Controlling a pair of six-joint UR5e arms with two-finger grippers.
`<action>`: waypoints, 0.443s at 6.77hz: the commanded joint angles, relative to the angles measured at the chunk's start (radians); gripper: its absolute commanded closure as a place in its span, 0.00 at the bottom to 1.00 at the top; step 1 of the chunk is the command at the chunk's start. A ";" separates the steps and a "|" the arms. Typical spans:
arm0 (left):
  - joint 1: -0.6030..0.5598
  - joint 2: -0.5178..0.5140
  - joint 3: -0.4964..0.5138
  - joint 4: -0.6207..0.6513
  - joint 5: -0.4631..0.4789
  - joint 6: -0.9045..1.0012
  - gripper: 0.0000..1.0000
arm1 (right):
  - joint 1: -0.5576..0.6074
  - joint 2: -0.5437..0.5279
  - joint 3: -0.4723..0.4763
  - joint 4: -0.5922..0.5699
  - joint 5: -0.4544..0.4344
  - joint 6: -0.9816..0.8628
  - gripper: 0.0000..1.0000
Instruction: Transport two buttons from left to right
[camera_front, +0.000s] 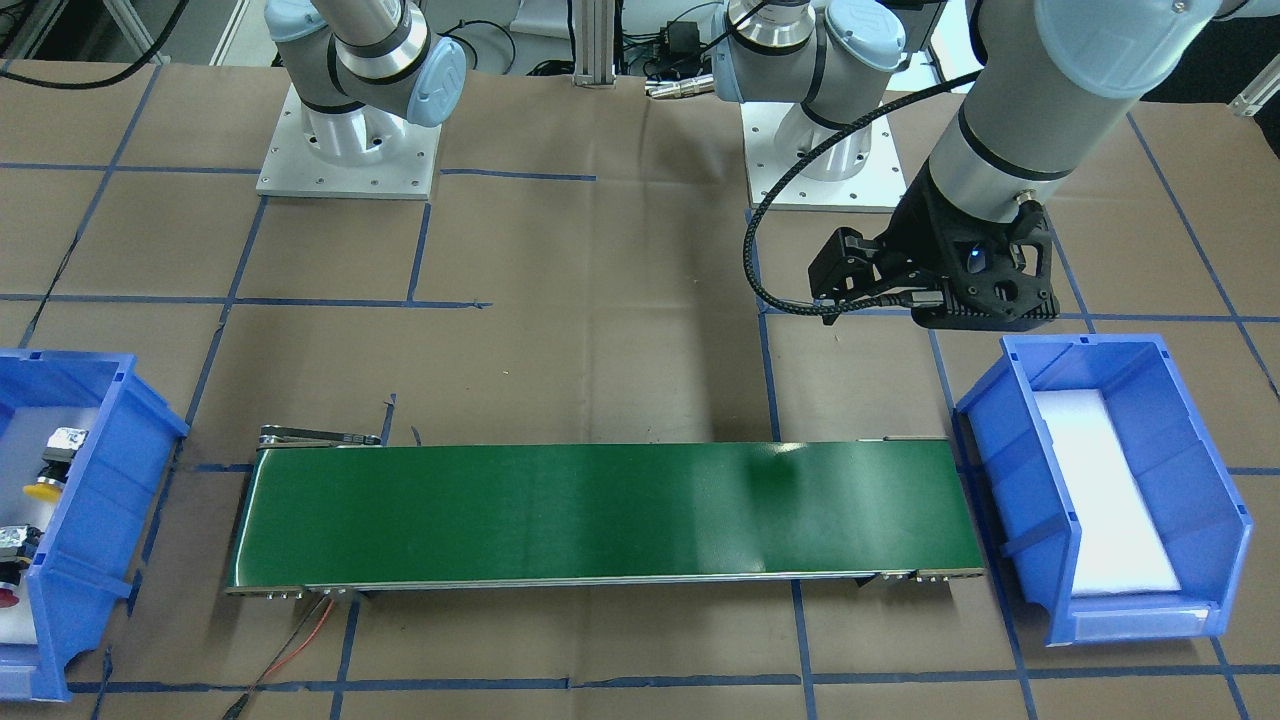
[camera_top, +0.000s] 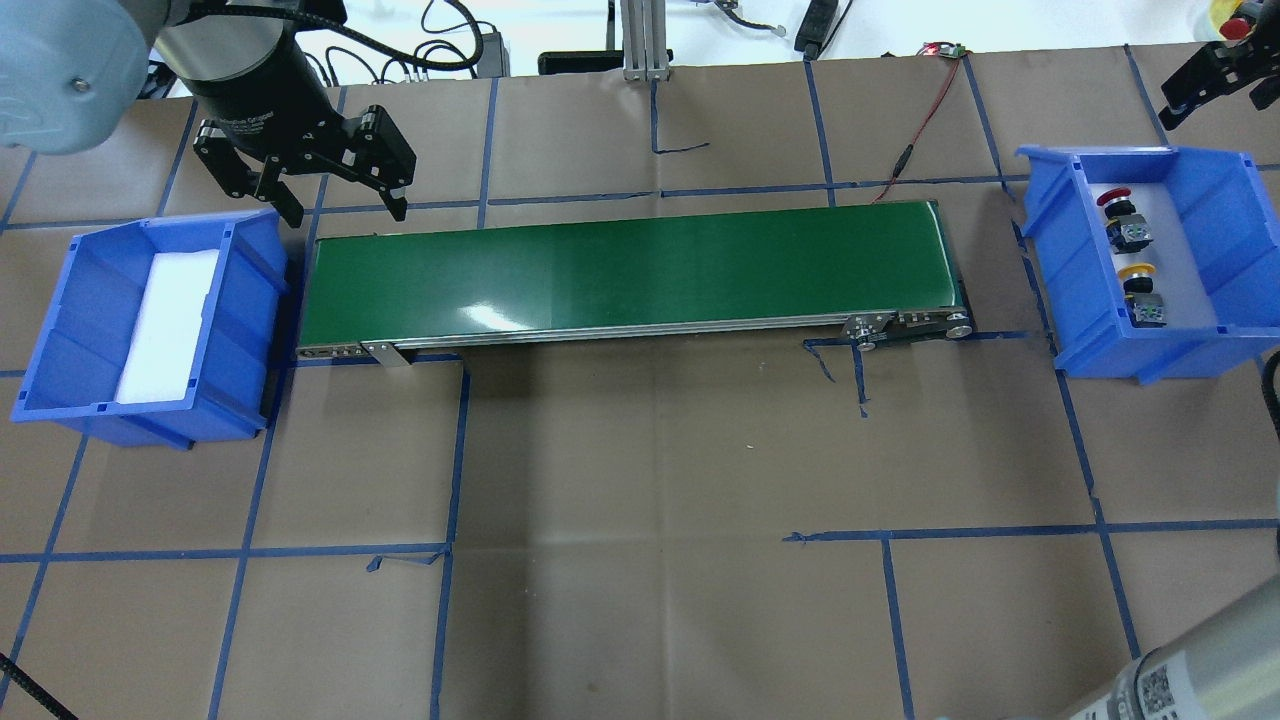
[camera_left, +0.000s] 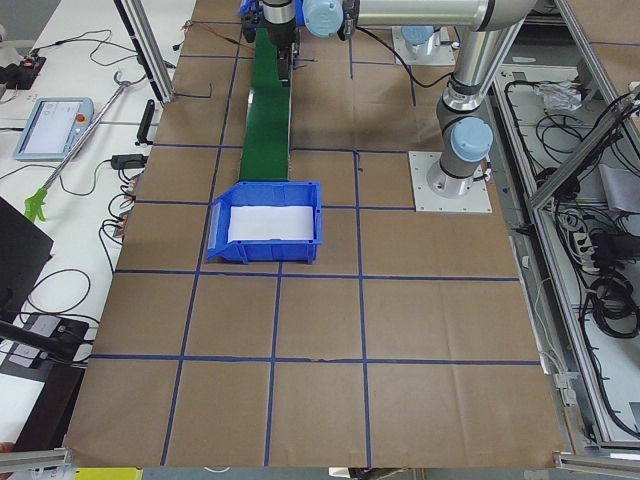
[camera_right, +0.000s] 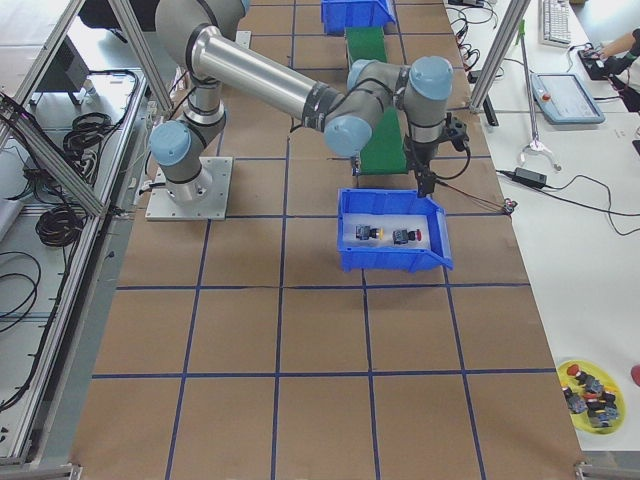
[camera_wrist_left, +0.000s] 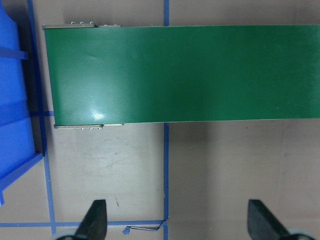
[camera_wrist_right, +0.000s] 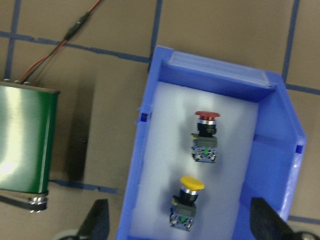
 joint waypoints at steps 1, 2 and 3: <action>0.000 0.000 0.000 0.000 0.000 0.000 0.00 | 0.162 -0.164 0.047 0.221 -0.005 0.404 0.00; 0.000 0.000 0.000 0.000 0.000 0.000 0.00 | 0.287 -0.209 0.054 0.303 -0.008 0.556 0.00; 0.000 0.000 0.000 0.000 0.000 -0.002 0.00 | 0.416 -0.247 0.058 0.319 -0.010 0.716 0.00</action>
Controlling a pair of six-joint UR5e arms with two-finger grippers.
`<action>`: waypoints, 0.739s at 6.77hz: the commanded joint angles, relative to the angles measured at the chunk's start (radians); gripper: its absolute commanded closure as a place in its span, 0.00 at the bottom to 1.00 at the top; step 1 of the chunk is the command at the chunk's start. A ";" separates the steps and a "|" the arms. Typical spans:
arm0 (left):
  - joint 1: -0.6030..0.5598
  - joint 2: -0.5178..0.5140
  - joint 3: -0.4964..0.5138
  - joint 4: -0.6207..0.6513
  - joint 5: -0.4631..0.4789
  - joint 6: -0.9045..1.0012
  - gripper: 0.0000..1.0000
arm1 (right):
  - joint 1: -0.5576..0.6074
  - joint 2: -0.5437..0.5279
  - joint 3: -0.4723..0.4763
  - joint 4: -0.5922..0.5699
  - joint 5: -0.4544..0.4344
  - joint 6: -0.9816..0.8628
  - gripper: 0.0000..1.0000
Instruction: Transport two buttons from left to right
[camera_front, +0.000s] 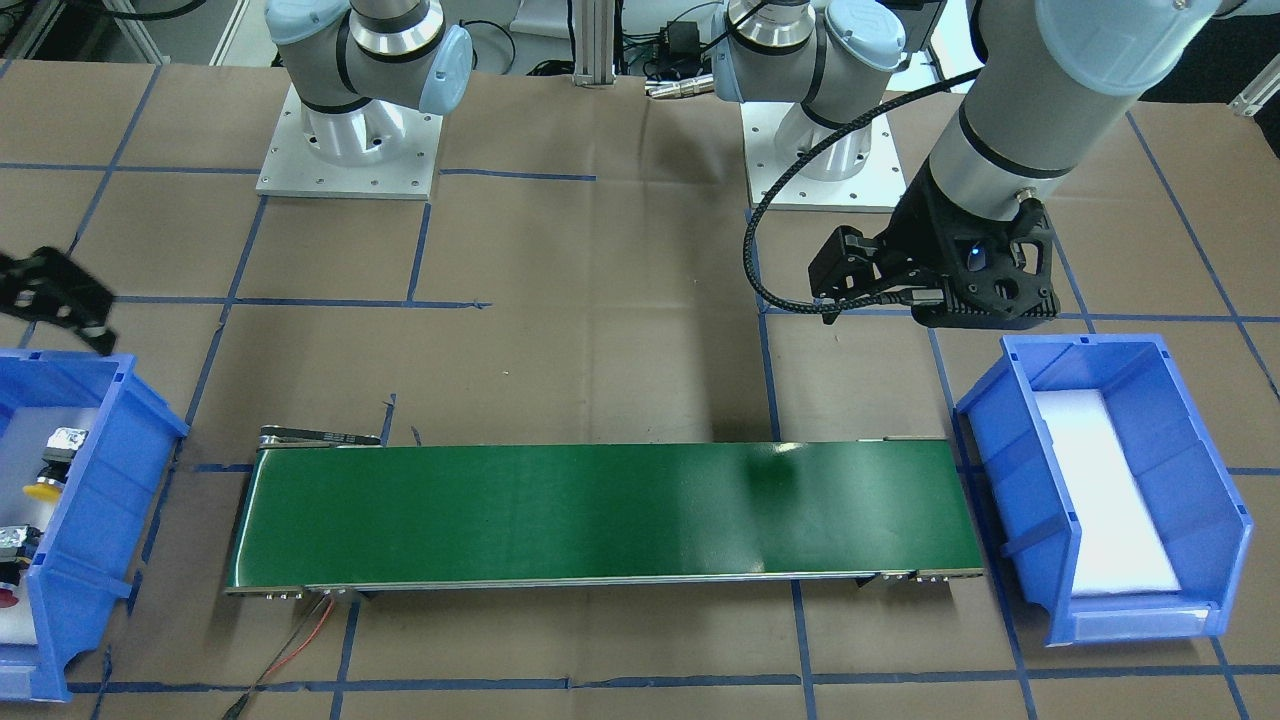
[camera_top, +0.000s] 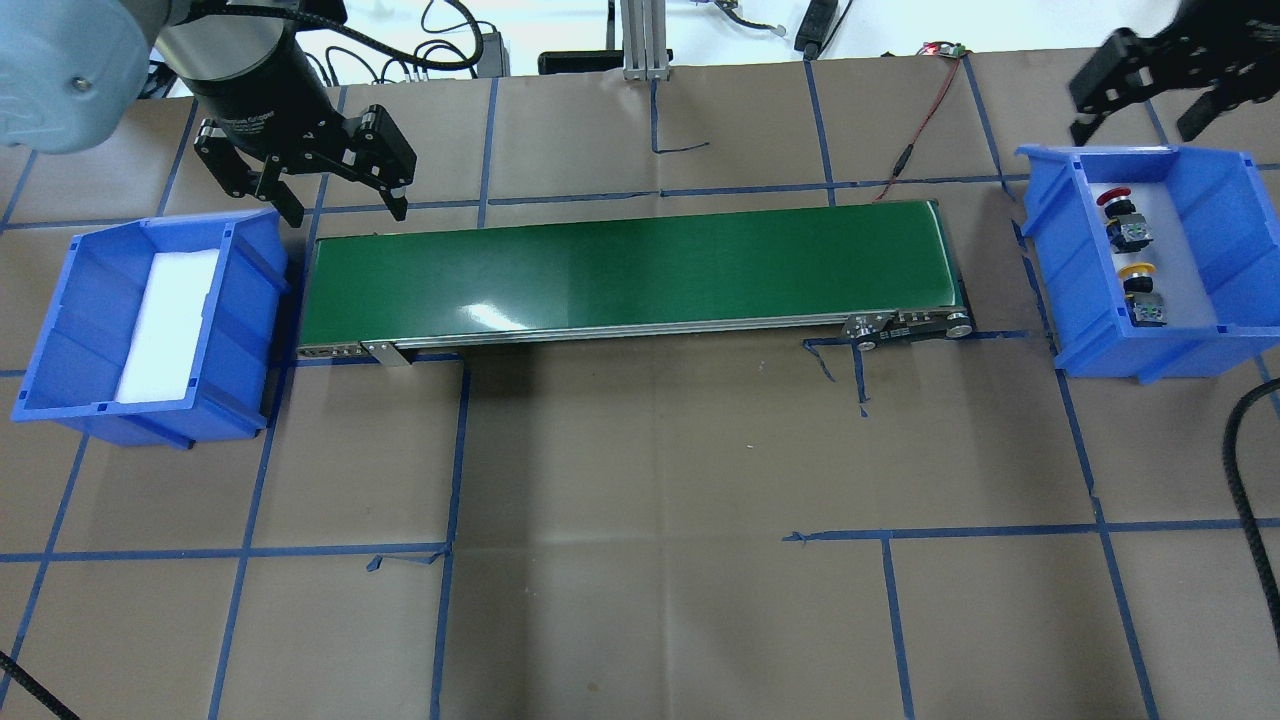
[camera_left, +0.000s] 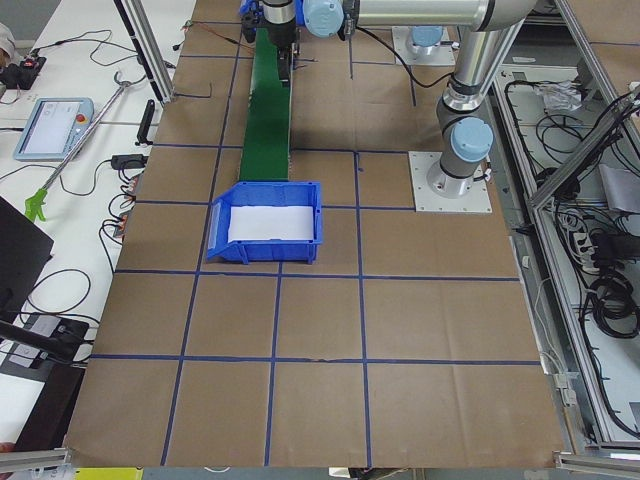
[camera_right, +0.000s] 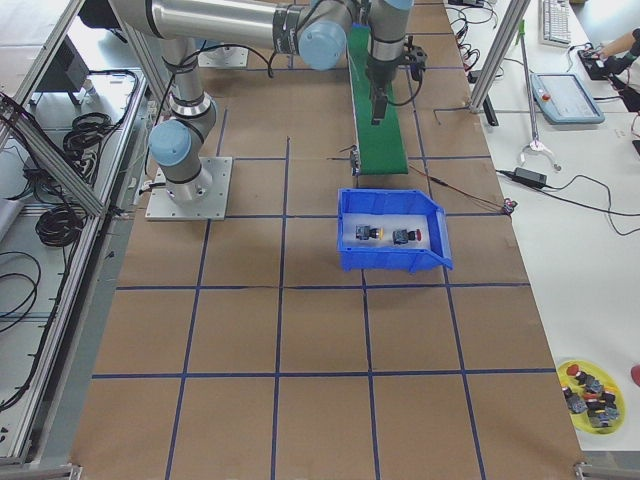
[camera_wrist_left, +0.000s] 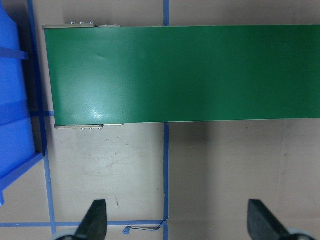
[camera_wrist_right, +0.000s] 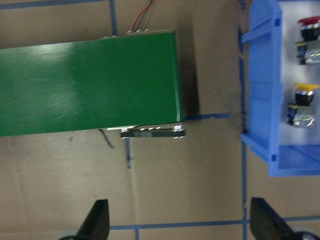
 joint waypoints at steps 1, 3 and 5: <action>0.000 0.000 0.002 0.000 0.000 -0.001 0.00 | 0.265 -0.076 0.065 0.055 -0.002 0.327 0.00; 0.000 0.000 0.000 0.000 0.000 -0.001 0.00 | 0.303 -0.143 0.249 -0.108 0.002 0.328 0.00; 0.000 0.000 0.000 0.000 0.000 0.000 0.00 | 0.284 -0.190 0.276 -0.161 -0.023 0.212 0.00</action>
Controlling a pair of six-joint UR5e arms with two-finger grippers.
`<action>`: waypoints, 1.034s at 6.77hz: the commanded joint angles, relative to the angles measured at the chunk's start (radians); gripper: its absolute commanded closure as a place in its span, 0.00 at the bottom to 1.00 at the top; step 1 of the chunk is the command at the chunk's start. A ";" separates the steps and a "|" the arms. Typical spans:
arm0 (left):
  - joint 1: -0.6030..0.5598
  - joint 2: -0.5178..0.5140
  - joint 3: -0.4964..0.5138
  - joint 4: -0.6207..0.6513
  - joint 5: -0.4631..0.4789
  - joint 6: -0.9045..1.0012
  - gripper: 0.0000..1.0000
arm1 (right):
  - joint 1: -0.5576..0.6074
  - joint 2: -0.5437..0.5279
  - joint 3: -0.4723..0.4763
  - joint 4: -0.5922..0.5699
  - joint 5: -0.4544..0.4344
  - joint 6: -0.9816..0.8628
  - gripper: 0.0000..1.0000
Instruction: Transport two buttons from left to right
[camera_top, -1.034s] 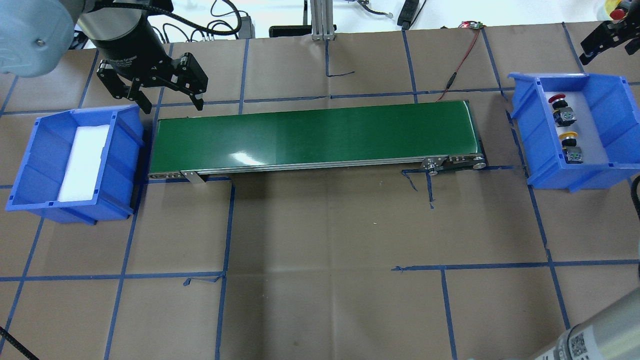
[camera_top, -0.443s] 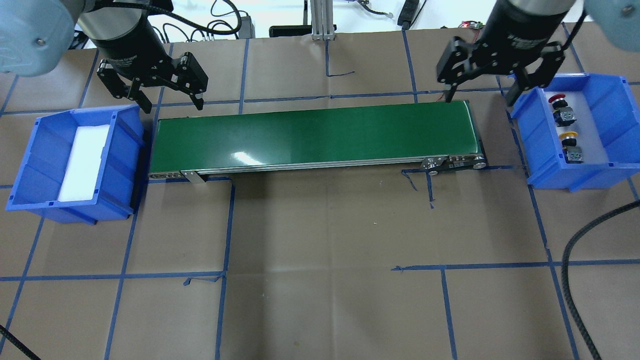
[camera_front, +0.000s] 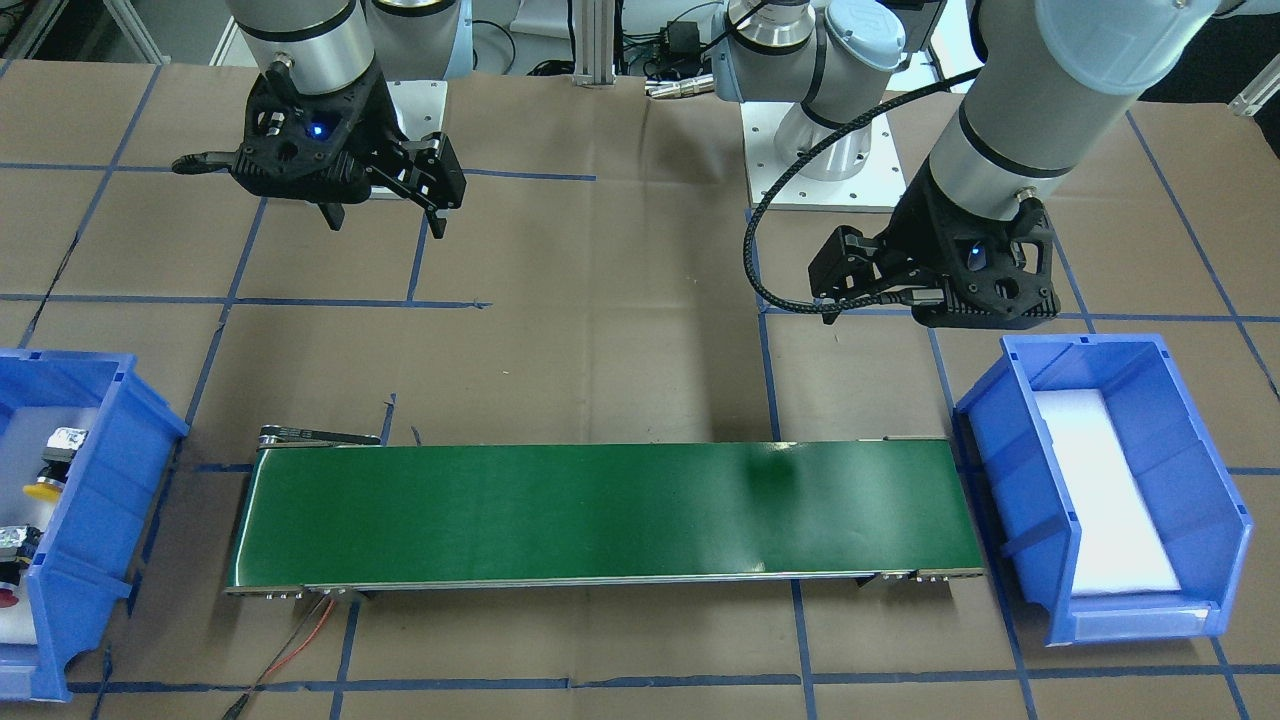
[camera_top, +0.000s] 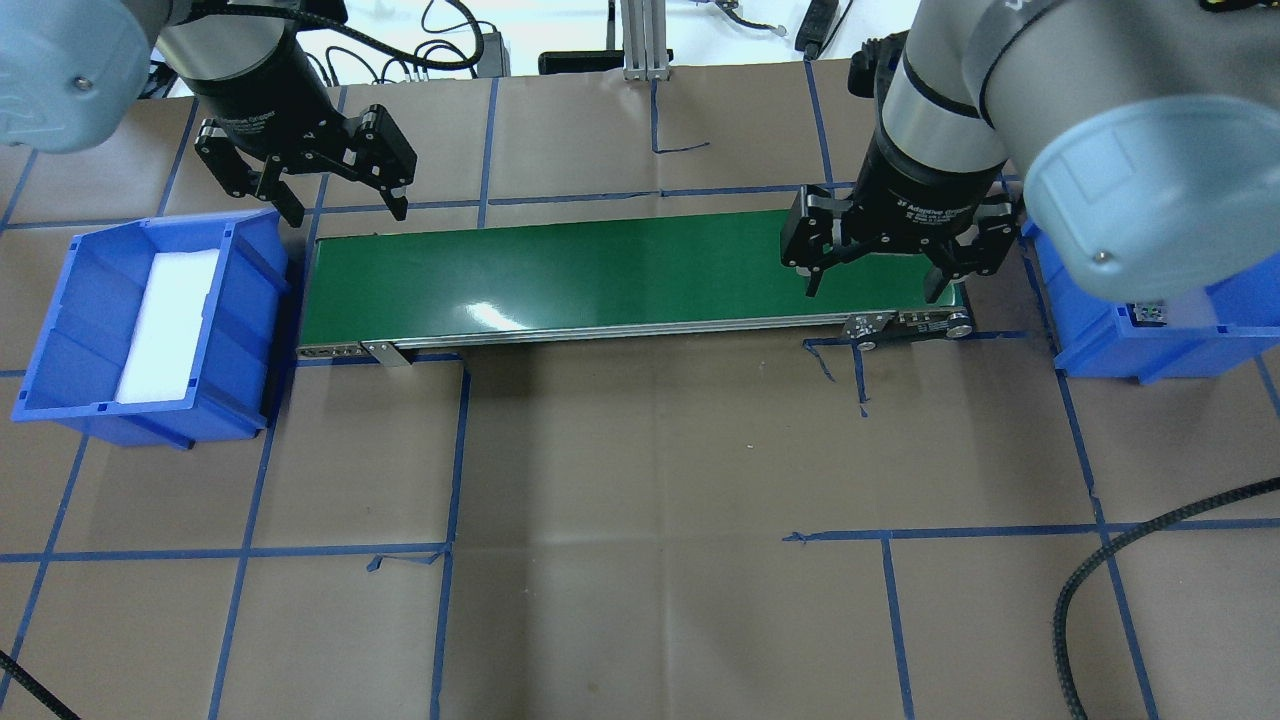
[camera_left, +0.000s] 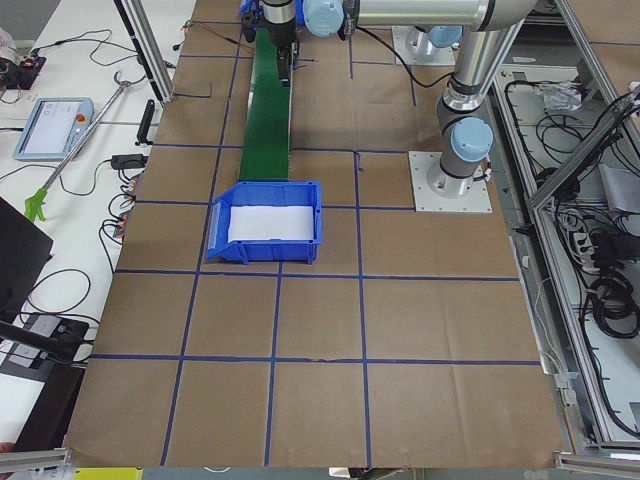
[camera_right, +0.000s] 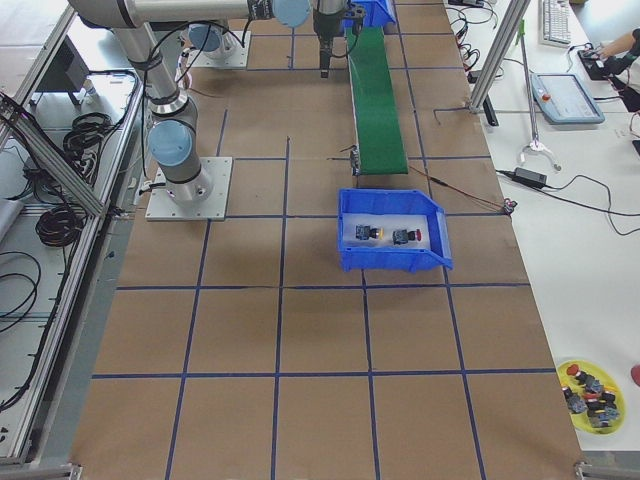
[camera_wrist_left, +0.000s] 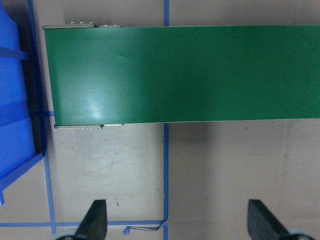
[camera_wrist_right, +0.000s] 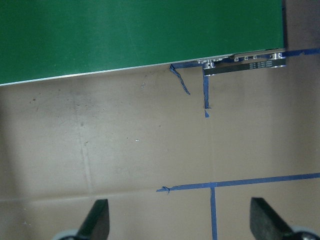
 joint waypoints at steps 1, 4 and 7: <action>0.000 0.000 -0.001 0.000 0.000 0.000 0.00 | -0.025 -0.022 0.011 -0.026 -0.021 -0.096 0.00; 0.000 0.000 0.001 0.000 0.000 0.000 0.00 | -0.036 -0.024 0.011 -0.026 -0.003 -0.096 0.00; 0.000 0.000 0.001 0.002 0.000 -0.002 0.00 | -0.038 -0.024 0.011 -0.025 -0.004 -0.096 0.00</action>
